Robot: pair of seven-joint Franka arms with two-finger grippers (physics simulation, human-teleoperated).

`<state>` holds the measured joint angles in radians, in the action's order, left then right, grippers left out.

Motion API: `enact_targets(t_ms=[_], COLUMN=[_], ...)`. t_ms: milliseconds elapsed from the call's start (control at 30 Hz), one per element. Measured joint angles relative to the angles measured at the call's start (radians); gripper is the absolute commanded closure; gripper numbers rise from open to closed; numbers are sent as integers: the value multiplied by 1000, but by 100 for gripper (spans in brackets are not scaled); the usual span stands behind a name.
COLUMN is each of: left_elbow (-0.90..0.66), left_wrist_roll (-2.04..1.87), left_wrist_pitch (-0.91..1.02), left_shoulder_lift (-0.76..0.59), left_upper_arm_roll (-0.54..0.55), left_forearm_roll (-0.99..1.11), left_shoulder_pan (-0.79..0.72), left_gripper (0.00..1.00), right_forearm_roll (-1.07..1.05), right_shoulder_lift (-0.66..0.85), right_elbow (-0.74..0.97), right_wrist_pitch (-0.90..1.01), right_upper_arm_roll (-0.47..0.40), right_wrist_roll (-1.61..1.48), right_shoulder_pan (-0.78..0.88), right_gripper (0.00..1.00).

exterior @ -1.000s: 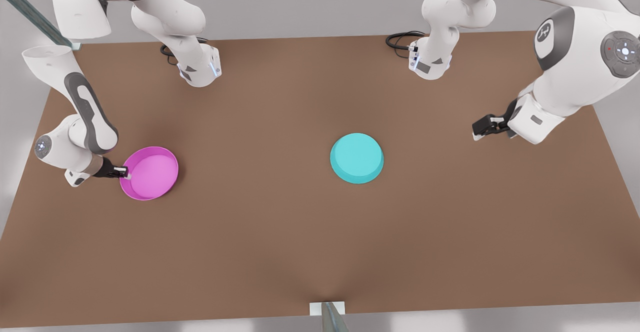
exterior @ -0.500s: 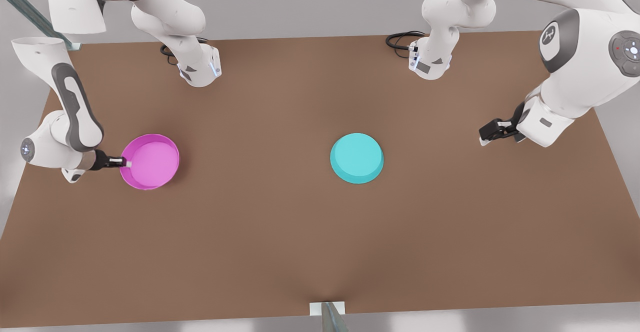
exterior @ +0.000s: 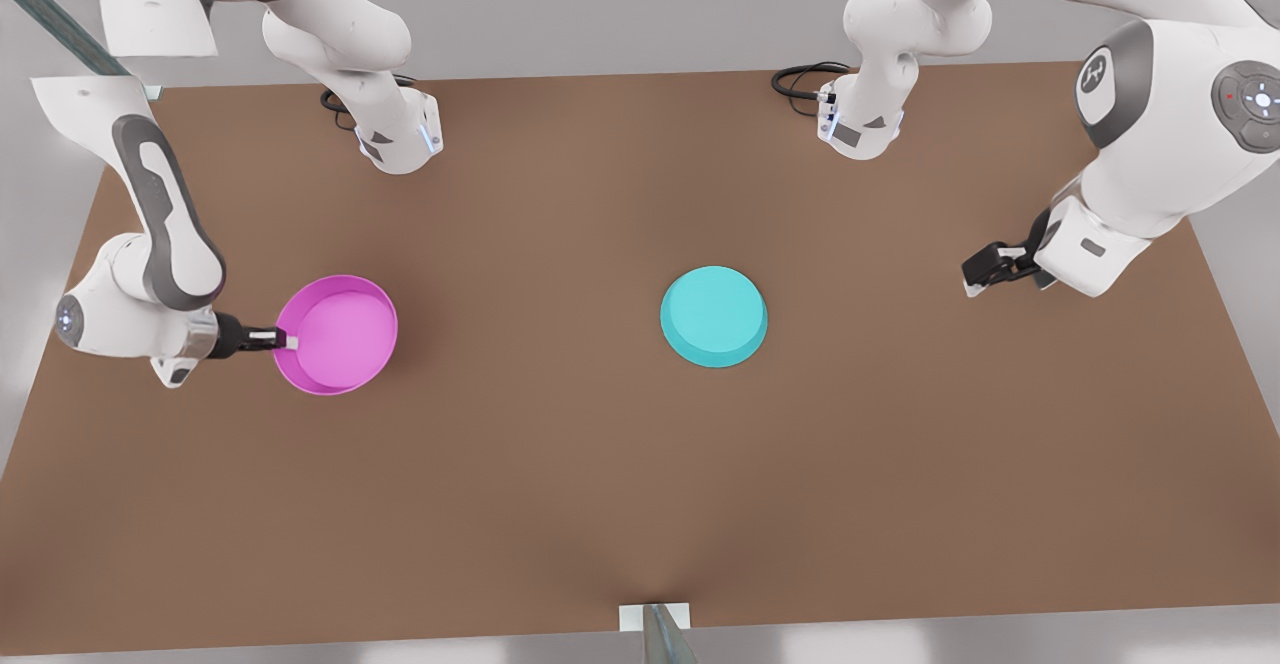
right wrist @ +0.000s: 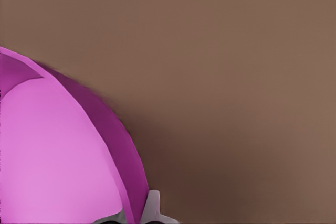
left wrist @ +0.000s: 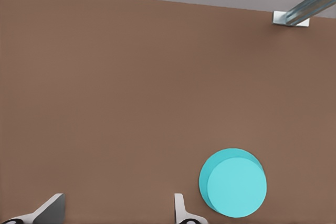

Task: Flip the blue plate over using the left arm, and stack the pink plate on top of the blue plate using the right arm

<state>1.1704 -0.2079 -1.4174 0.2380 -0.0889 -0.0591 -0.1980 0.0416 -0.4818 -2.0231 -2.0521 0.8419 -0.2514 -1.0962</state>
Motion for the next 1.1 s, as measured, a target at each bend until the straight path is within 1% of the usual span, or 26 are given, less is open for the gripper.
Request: enact_targets(t_ms=[133,200,233,333,500,600,733,767,833,900,967,1033,1067,1100], left_elbow=[2,2,2,0,-2,-2,-2,-2,-2,0,0,0,0,0], left_wrist_roll=[-1,-2,-2,-2,-1,-1,-1,-1,-1,-1,-1,-2,-2,-2], left_wrist_pitch=[10,13,46,54,55,56,57,57,57,58,60,60,60,60], left_shoulder_lift=[-1,-3,-2,0,0,0,0,0,0,0,0,0,0,0], left_upper_arm_roll=[2,0,0,0,-1,-2,-2,-2,-2,-2,-2,-2,-2,-2], left_forearm_roll=[2,2,1,1,2,2,2,2,2,2,2,2,2,2], left_shoulder_pan=[-1,0,1,-1,-1,-2,0,0,-1,-1,-1,0,0,0], left_gripper=[0,0,0,0,0,0,0,0,0,0,0,0,0,0], right_forearm_roll=[-29,-30,-36,-118,-250,-318,-398,-418,-462,-508,-519,-553,-554,-558], right_shoulder_lift=[23,31,31,48,57,52,47,44,35,33,10,-6,-24,-36], right_elbow=[-23,-35,-35,-34,-35,-29,36,63,95,129,172,216,246,270], right_wrist_pitch=[-46,-85,-99,-109,-197,-259,-275,-275,-276,-276,-277,-276,-276,-276], right_upper_arm_roll=[31,45,50,51,46,23,-166,-228,-284,-372,-405,-490,-510,-546], right_wrist_roll=[76,153,186,225,362,421,470,485,499,522,562,579,599,616], right_shoulder_pan=[93,170,201,321,552,691,980,1062,1149,1265,1331,1437,1466,1515], right_gripper=[79,79,79,79,79,79,79,79,79,79,79,79,79,79])
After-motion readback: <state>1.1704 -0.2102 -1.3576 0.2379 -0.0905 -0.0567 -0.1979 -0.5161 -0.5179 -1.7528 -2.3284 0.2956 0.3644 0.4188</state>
